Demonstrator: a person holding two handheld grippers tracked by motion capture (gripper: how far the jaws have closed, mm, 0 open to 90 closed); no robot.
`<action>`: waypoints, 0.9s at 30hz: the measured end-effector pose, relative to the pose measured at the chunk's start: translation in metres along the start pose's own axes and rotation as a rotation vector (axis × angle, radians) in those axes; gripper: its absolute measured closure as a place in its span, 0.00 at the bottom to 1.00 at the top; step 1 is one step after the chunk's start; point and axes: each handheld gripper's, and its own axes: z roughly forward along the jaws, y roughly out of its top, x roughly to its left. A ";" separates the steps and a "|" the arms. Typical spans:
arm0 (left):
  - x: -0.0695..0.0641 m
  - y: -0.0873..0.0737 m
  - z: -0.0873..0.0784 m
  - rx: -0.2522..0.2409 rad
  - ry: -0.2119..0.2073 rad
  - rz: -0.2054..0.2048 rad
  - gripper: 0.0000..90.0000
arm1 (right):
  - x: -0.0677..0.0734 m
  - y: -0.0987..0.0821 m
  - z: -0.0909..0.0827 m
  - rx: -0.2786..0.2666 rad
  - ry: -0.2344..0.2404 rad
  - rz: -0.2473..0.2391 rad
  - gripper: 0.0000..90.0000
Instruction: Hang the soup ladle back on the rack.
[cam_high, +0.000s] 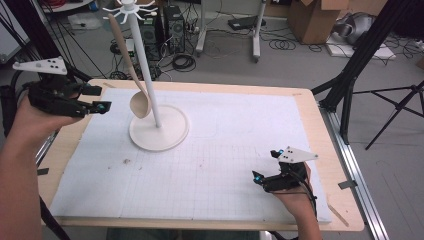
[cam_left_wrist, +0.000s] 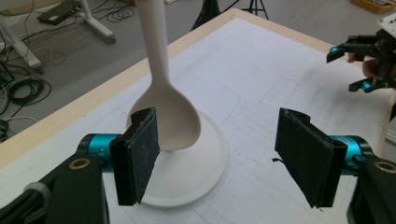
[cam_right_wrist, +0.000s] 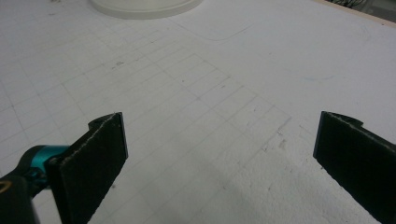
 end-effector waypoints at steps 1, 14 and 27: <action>0.000 0.000 0.000 0.000 0.000 0.000 0.33 | 0.000 0.000 0.000 0.000 0.000 0.000 0.02; -0.021 -0.030 0.024 -0.021 -0.035 0.024 0.19 | 0.000 0.000 0.000 0.001 -0.001 -0.001 0.02; -0.026 -0.080 0.065 -0.088 -0.083 -0.020 0.13 | -0.003 -0.002 0.000 -0.002 -0.004 0.005 0.02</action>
